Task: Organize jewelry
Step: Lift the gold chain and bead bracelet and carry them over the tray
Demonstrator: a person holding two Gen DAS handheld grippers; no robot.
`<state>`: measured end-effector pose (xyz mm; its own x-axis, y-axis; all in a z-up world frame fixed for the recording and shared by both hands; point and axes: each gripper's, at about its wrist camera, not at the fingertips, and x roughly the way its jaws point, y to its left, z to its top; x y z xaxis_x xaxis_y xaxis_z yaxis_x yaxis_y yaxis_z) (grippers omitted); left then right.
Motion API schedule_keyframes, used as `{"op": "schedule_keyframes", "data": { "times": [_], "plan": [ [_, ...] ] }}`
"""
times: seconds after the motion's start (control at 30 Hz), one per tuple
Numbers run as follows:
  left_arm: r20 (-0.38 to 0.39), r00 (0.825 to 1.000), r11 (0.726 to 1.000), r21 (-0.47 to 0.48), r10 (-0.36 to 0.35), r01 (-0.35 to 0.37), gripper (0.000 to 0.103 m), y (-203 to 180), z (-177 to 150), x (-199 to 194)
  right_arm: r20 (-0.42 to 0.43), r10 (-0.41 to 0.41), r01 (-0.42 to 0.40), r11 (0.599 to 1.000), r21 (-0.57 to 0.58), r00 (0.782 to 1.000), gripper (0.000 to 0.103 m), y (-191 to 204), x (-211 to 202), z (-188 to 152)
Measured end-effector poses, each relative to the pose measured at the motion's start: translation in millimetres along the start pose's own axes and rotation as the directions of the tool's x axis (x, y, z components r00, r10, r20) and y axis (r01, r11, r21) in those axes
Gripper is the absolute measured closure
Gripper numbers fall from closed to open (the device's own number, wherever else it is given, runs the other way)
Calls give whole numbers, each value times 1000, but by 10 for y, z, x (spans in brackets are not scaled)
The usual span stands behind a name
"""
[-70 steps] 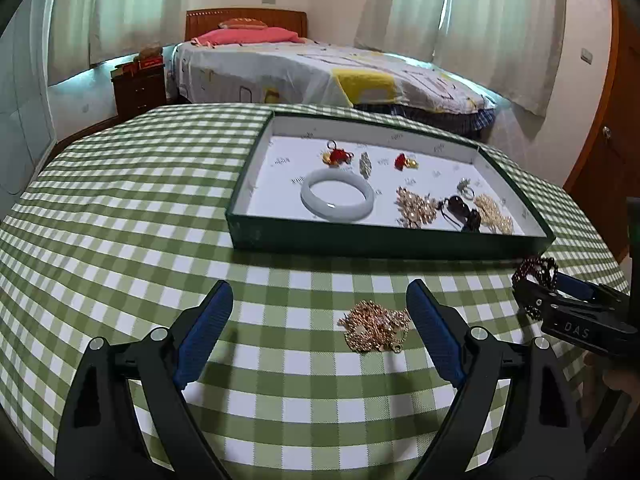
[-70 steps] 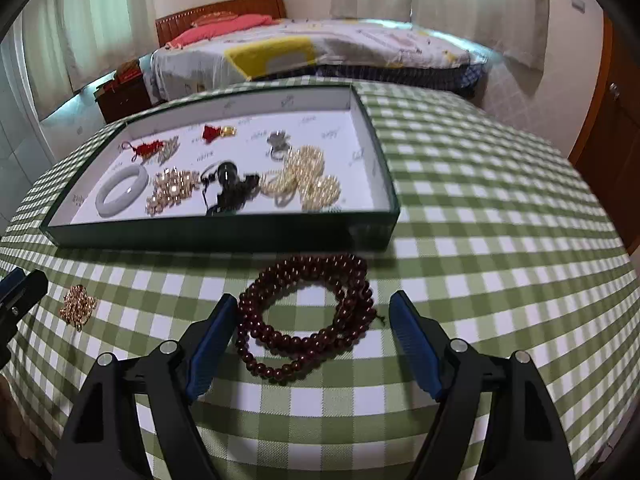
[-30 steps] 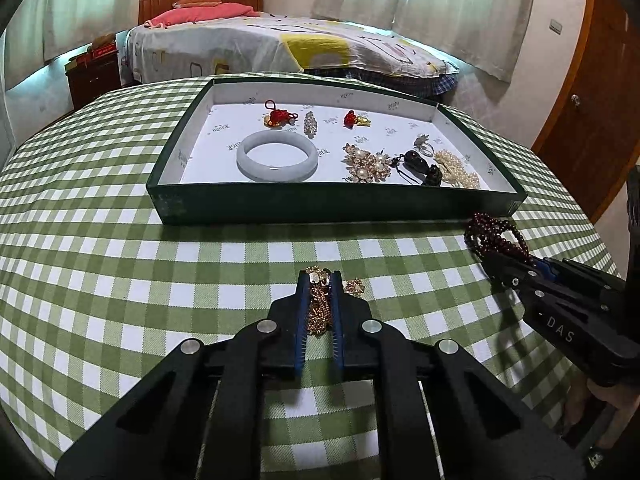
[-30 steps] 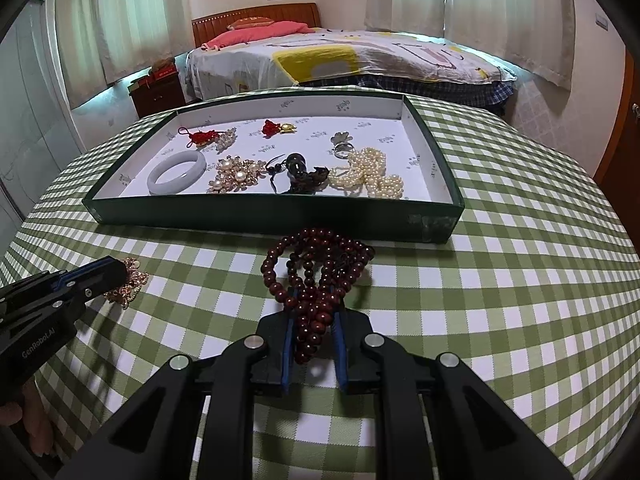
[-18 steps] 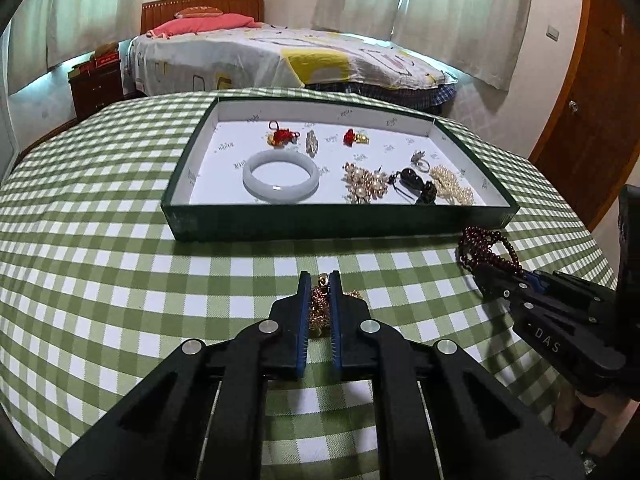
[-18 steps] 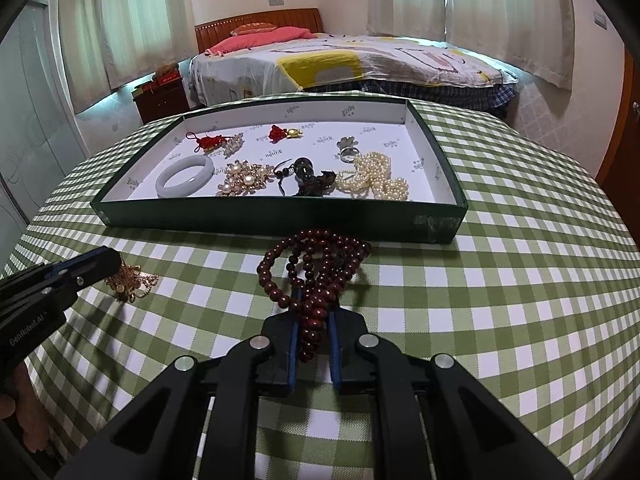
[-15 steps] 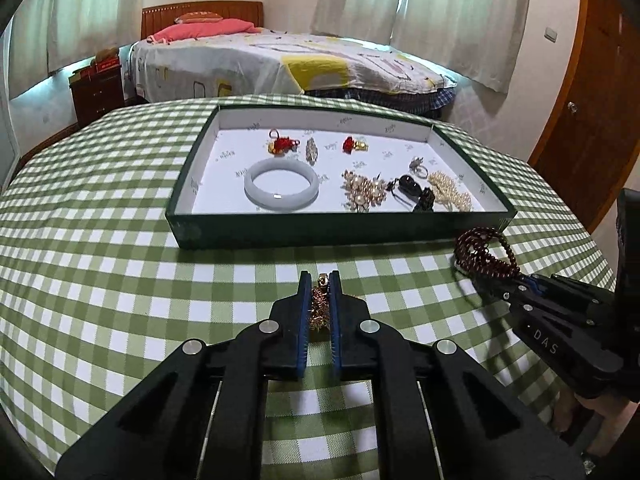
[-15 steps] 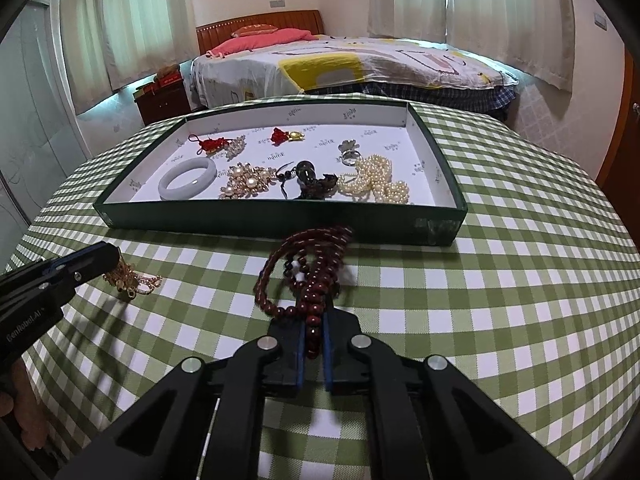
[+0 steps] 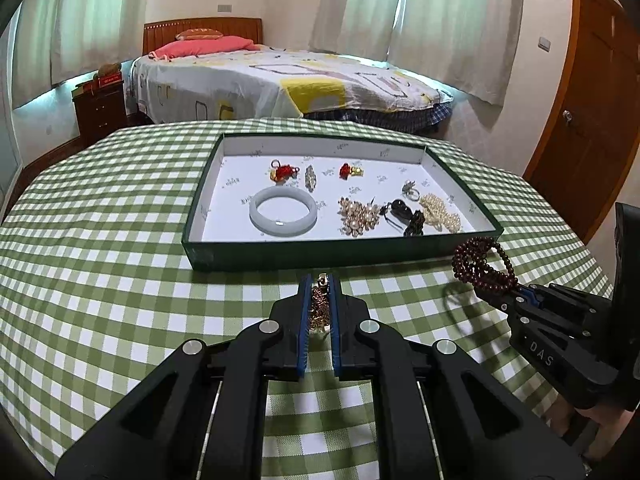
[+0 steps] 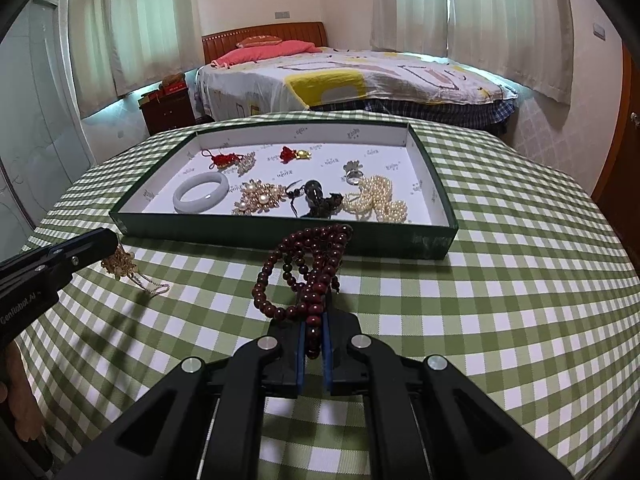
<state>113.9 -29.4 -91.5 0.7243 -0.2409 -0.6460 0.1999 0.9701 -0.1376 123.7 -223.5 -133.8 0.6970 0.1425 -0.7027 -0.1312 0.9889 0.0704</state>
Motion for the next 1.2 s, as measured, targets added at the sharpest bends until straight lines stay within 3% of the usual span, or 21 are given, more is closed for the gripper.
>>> {"op": "schedule_keyframes", "data": {
  "times": [0.63,1.2],
  "plan": [
    [99,995,1000,10,-12,11,94,-44,181,-415,105,2,-1,1000,-8,995,96,63,-405,140],
    [238,970,998,53,-41,30,94,-175,810,-558,253,-2,10,999,-31,967,96,50,-641,729]
  ]
}}
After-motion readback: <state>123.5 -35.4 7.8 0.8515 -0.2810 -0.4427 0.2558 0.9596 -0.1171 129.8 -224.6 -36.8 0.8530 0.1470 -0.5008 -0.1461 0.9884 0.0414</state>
